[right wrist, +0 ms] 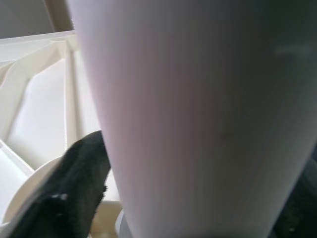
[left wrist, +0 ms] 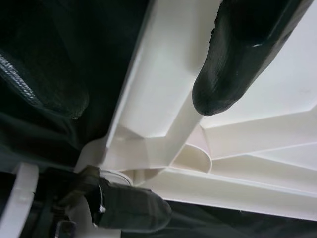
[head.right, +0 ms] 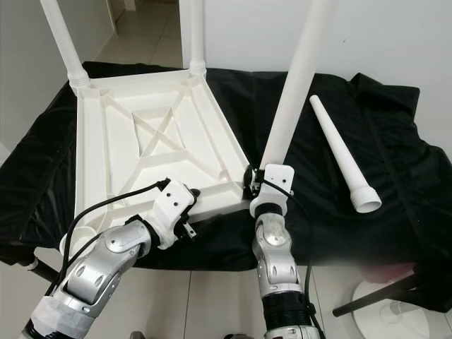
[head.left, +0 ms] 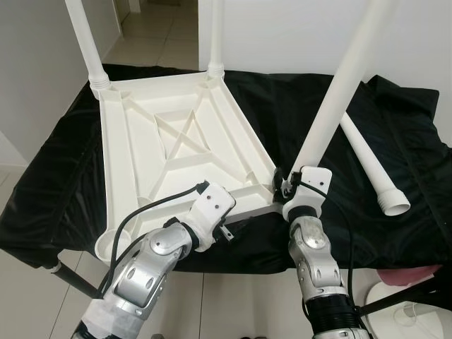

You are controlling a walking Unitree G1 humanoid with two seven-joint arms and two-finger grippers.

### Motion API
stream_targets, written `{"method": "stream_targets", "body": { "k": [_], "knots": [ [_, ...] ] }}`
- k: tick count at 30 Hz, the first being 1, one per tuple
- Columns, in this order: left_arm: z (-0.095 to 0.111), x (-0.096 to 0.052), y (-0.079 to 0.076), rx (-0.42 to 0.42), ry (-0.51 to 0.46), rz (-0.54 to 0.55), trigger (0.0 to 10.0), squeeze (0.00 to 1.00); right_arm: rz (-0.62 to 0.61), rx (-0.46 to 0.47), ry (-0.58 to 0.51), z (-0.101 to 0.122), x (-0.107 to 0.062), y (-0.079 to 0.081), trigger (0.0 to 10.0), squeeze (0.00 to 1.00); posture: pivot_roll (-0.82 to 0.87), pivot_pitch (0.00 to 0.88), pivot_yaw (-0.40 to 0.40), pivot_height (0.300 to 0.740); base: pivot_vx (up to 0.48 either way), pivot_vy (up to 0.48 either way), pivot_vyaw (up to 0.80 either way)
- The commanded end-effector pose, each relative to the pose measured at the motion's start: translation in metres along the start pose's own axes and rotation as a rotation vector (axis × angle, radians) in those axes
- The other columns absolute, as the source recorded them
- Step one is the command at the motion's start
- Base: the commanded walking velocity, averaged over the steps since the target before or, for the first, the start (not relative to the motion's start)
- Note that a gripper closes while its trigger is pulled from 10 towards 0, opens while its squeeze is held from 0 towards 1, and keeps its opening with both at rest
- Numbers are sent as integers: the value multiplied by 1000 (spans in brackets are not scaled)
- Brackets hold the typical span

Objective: Building children table

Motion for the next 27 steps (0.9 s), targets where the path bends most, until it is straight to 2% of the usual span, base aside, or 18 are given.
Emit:
{"method": "stream_targets", "body": {
  "k": [1,2,4,5,6,12,14,17,18,20,21,23,24,25,26,27],
  "knots": [
    [-3,-1,7,-6,6,45,10000,0,21,17,-24,4,-3,0,10000,1000,13,94,-31,740,0,0,0],
    [-2,-1,7,17,2,49,10000,0,27,28,-49,8,-9,-3,10000,976,18,94,-39,740,0,0,0],
    [-2,-1,7,17,2,49,10000,0,27,28,-49,8,-9,-3,10000,976,18,94,-39,740,0,0,0],
    [-2,-1,7,33,0,50,10000,0,31,34,-59,9,-11,-4,10000,55,18,94,-39,740,0,0,0],
    [-2,-2,8,29,0,52,10000,0,42,28,-75,10,-17,-5,10000,0,18,94,-40,740,0,0,0],
    [-2,-4,10,21,-4,63,10000,0,101,30,-91,8,-36,0,10000,0,20,87,-50,740,0,0,0],
    [2,-5,15,53,-20,79,10000,0,114,78,-93,8,-45,1,10000,0,22,84,-49,740,0,0,0],
    [3,-6,20,53,-21,88,10000,0,125,90,-93,8,-48,2,10000,0,23,78,-51,740,0,0,0],
    [5,-8,24,52,-25,94,10000,0,132,95,-96,9,-51,2,8392,0,26,72,-55,740,0,0,0],
    [7,-10,26,45,-27,95,10000,0,140,94,-93,8,-53,2,8667,0,24,68,-58,740,0,0,0],
    [9,-13,30,37,-35,98,10000,0,161,88,-89,7,-60,2,4196,0,24,64,-60,740,0,0,0],
    [10,-13,30,33,-37,97,10000,0,168,86,-87,6,-62,2,4196,0,24,64,-60,740,0,0,0],
    [10,-14,30,36,-39,93,10000,0,175,78,-83,4,-64,2,1255,0,24,63,-64,740,0,0,0],
    [10,-14,30,36,-39,93,10000,0,175,78,-83,4,-64,2,1255,0,24,63,-64,740,0,0,0],
    [10,-14,30,38,-40,89,10000,0,178,75,-80,3,-65,2,0,0,24,62,-63,740,0,0,0],
    [11,-15,29,37,-42,85,10000,0,196,71,-81,2,-67,5,0,0,23,61,-62,740,0,0,0]
  ]
}}
Point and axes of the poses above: a point about 5 cm out from each wrist's last joint towards the gripper, its own x axis pointing out of the wrist towards the gripper, its own z axis along the axis of the wrist's last joint, y = z × x, the point moved 6 cm from there along x, pointing out of the wrist towards the gripper, and after that the axes turned 13 degrees about -x, right-handed, at the moved point
